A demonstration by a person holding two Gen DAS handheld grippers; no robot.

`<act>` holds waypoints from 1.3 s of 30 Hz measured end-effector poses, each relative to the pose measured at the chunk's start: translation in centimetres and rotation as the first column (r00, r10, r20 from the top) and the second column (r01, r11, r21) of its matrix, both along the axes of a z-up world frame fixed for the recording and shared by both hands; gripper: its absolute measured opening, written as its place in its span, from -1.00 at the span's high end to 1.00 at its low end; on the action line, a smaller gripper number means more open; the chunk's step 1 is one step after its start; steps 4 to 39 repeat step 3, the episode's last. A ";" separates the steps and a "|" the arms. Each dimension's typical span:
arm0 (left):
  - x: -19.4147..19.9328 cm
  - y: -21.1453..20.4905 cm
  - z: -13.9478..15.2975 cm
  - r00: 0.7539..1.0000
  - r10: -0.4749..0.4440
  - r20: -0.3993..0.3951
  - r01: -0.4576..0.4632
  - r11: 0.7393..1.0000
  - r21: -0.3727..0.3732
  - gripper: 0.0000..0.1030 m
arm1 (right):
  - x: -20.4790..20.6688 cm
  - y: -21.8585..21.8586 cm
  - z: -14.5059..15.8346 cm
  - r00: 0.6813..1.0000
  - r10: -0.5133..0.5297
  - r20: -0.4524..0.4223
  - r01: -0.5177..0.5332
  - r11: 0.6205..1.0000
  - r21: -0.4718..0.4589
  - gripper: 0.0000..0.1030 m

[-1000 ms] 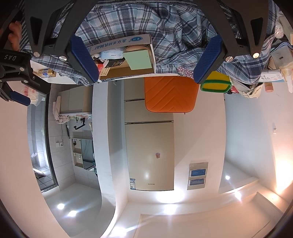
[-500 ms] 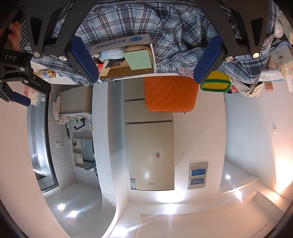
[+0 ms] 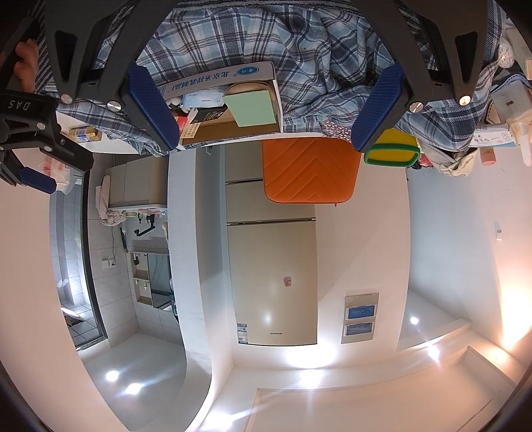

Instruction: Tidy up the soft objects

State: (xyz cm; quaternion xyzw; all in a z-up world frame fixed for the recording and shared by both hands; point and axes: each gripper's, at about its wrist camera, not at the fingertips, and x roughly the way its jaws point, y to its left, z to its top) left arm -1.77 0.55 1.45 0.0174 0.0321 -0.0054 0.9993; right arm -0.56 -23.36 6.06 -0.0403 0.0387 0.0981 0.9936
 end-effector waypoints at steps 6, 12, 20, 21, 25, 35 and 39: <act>0.1 0.0 0.0 1.000 -0.003 -0.001 0.003 1.000 0.005 -1.00 | 0.0 0.0 0.0 1.000 0.000 0.000 0.000 1.000 -0.001 -1.00; 0.1 0.0 0.0 1.000 -0.003 -0.001 0.003 1.000 0.005 -1.00 | 0.0 0.0 0.0 1.000 0.000 0.000 0.000 1.000 -0.001 -1.00; 0.1 0.0 0.0 1.000 -0.003 -0.001 0.003 1.000 0.005 -1.00 | 0.0 0.0 0.0 1.000 0.000 0.000 0.000 1.000 -0.001 -1.00; 0.1 0.0 0.0 1.000 -0.003 -0.001 0.003 1.000 0.005 -1.00 | 0.0 0.0 0.0 1.000 0.000 0.000 0.000 1.000 -0.001 -1.00; 0.1 0.0 0.0 1.000 -0.003 -0.001 0.003 1.000 0.005 -1.00 | 0.0 0.0 0.0 1.000 0.000 0.000 0.000 1.000 -0.001 -1.00; 0.1 0.0 0.0 1.000 -0.003 -0.001 0.003 1.000 0.005 -1.00 | 0.0 0.0 0.0 1.000 0.000 0.000 0.000 1.000 -0.001 -1.00; 0.1 0.0 0.0 1.000 -0.003 -0.001 0.003 1.000 0.005 -1.00 | 0.0 0.0 0.0 1.000 0.000 0.000 0.000 1.000 -0.001 -1.00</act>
